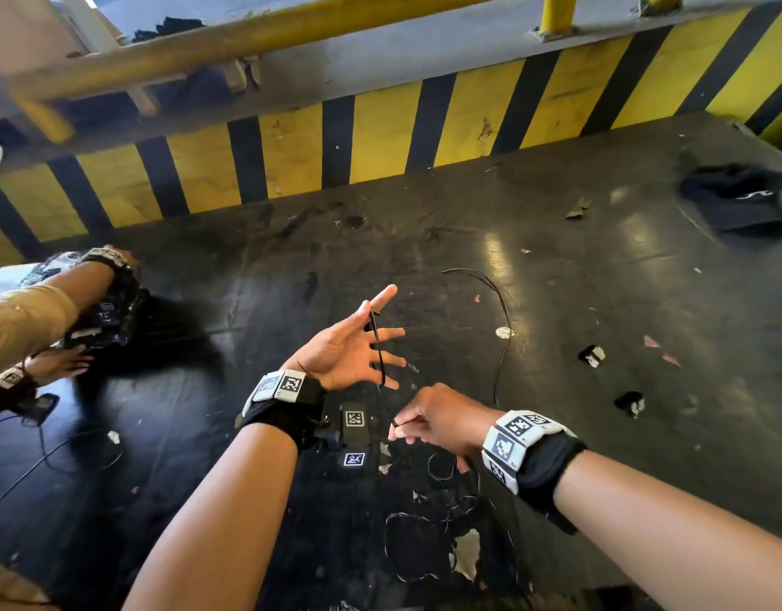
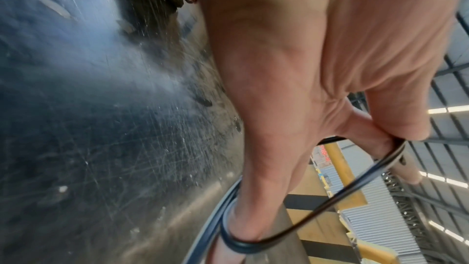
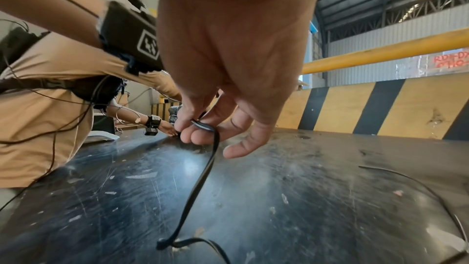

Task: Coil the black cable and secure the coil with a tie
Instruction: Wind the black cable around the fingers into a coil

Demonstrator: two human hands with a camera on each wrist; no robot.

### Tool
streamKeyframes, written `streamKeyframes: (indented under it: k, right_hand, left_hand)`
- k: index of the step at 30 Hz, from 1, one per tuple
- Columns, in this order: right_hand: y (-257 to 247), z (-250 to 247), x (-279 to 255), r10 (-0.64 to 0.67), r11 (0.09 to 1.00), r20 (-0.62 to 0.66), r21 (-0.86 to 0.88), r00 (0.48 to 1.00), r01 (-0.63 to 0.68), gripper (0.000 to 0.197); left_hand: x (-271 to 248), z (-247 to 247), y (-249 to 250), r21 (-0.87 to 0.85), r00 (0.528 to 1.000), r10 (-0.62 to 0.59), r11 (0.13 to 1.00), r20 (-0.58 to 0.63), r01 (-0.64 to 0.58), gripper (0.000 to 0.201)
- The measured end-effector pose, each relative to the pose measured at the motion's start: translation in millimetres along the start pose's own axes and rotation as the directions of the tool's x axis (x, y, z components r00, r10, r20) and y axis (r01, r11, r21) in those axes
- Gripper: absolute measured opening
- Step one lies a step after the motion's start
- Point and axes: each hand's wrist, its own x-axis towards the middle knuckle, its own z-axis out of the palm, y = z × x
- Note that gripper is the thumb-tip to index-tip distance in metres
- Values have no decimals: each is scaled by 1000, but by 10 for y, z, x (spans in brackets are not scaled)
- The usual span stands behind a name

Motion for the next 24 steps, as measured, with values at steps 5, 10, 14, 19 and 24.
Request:
streamKeyframes:
  k: [5,10,14,19,24]
  right_hand:
    - [-80,-120,32,18,999,-3,-51,1000,-19,21]
    - [-310,-528,49,-26,968,-131,-249,991,-8,19]
    - [-443,-740,124,-58,940,-200,-341,978,-14,16]
    - [-491,-860,191,-106,925,-206,-380,973,20,10]
    - [-453,-1071,325,-160,920,-248,-389,955,53,13]
  left_hand:
    - [-24,-119,-103,62,992,-99,993,-79,104,80]
    - [-79,-201,-255,93,976,-188,976,-112,199,56]
    - [-98,-145,-342,94,973,-203,972,-113,214,68]
    - [-157,-147,-414,86,960,-260,959,-104,269,76]
    - [-285,-105,-573,77,946,-326,943,-2,325,69]
